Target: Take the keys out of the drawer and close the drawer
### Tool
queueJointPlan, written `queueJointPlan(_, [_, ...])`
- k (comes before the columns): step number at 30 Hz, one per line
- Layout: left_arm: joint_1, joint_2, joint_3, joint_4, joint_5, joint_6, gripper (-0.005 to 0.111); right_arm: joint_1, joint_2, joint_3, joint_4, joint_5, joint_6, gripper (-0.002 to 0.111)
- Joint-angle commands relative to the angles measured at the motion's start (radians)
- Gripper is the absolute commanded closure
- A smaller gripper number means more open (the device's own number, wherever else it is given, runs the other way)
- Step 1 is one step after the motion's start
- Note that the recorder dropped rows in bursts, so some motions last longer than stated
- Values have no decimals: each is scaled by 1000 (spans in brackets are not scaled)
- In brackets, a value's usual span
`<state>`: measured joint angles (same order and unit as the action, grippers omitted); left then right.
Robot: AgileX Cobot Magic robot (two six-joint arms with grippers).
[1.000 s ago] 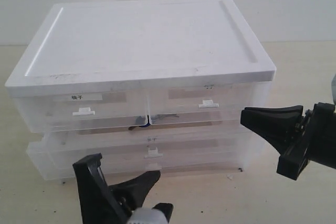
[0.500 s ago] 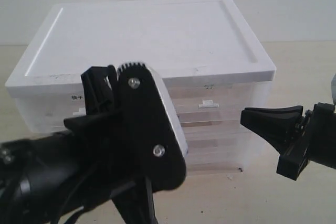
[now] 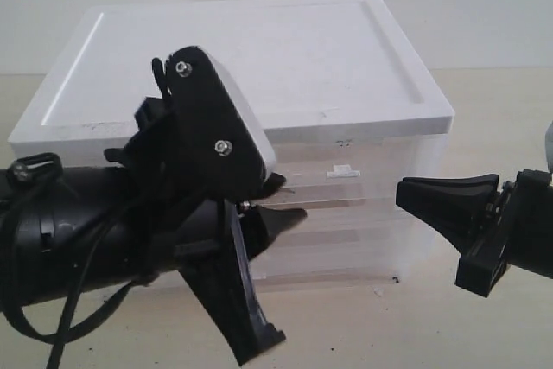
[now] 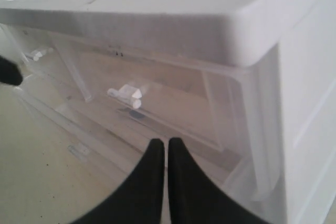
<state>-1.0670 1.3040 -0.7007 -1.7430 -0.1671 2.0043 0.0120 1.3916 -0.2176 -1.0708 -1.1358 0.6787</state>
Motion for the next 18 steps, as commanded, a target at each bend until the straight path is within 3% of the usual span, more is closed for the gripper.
queueJointPlan(1, [67, 14, 1, -1, 391, -129, 76, -3, 2, -2, -5, -5, -8, 108])
queueJointPlan(3, [112, 26, -4, -1, 566, -195, 76, -3, 2, -2, -5, -5, -8, 108])
queueJointPlan(5, [168, 42, -31, 141, 662, -367, 76, -3, 2, -2, -9, -4, -8, 108])
queueJointPlan(7, [212, 58, -81, 471, 673, -656, 76, -3, 2, -2, -13, -4, -6, 108])
queueJointPlan(10, [231, 81, -151, 1128, 703, -1162, 76, -3, 2, -2, -13, -4, -6, 108])
queueJointPlan(13, [231, 114, -225, 1602, 886, -1552, 76, -3, 2, -2, -11, -7, -6, 108])
queueJointPlan(15, [231, 130, -261, 1750, 999, -1623, 73, -3, 2, -2, -9, -11, -8, 108])
queueJointPlan(18, [231, 133, -270, 1766, 1047, -1526, 68, -3, 2, -2, -9, -13, -8, 108])
